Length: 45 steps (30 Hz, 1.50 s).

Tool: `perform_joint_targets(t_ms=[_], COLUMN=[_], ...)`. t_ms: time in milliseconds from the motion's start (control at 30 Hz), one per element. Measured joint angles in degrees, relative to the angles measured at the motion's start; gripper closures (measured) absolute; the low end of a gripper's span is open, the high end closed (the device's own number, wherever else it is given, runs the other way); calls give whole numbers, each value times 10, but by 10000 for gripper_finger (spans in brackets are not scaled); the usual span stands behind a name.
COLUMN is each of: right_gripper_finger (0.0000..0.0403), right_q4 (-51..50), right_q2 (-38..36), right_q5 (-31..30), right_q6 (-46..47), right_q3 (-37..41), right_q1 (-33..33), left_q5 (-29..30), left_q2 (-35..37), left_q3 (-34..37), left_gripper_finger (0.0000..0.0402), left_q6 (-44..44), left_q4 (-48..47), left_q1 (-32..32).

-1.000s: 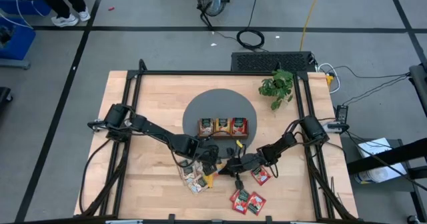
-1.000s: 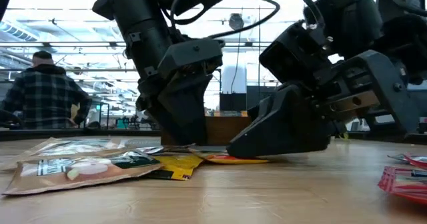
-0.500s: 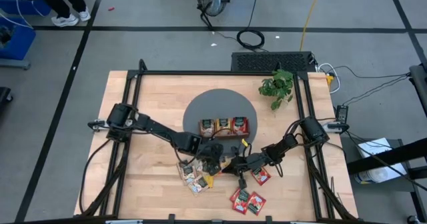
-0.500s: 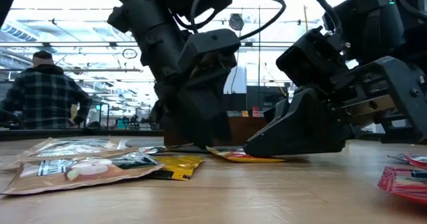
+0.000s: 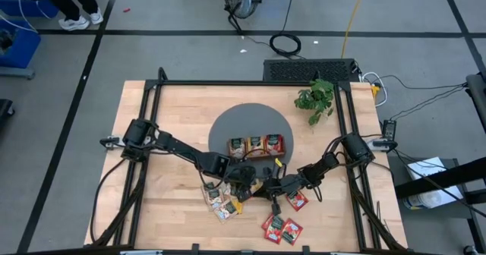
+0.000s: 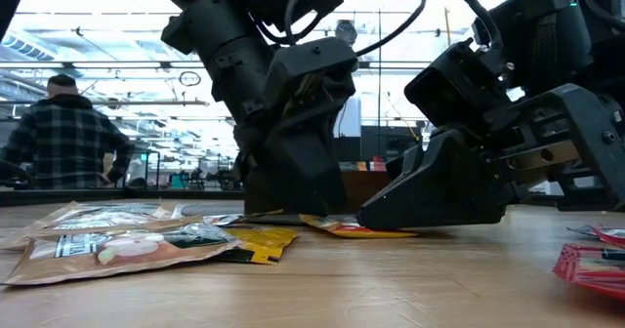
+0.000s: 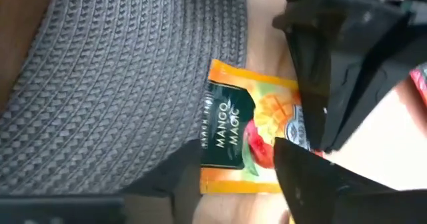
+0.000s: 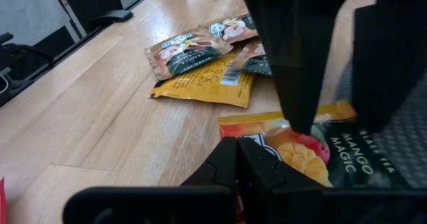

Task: Pick & Place Tea
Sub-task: Put the top orange tea bag into the middle slot of the wooden organizer

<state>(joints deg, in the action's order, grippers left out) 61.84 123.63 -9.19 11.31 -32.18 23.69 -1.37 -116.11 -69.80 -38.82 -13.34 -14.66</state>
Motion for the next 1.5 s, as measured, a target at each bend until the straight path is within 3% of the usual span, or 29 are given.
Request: perform_joint_targets(t_ms=[367,767,1033,1233,1367,1500], right_gripper_finger=[403,400,321,252,226,212], right_q4=[3,47,-14,-68,-57,-25], right_q2=[0,-2,-143,-276,-318,-333], right_q5=[-11,2,-5,-77,-118,-119], right_q6=[-4,-30,-71,-32,1,19], right_q3=[0,4,21,62,87,102], right_q1=[1,7,57,89,94,82], left_q5=[0,22,70,147,232,309], left_q2=[-2,-2,-3,-2,-1,-1], left_q3=[1,-25,-88,-147,-188,-219], left_gripper_finger=[390,398,398,394,398,393], left_q6=[64,116,167,214,260,312], left_q4=[1,-15,-87,-126,-134,-139], left_q1=[-5,-11,-37,-70,-94,-117])
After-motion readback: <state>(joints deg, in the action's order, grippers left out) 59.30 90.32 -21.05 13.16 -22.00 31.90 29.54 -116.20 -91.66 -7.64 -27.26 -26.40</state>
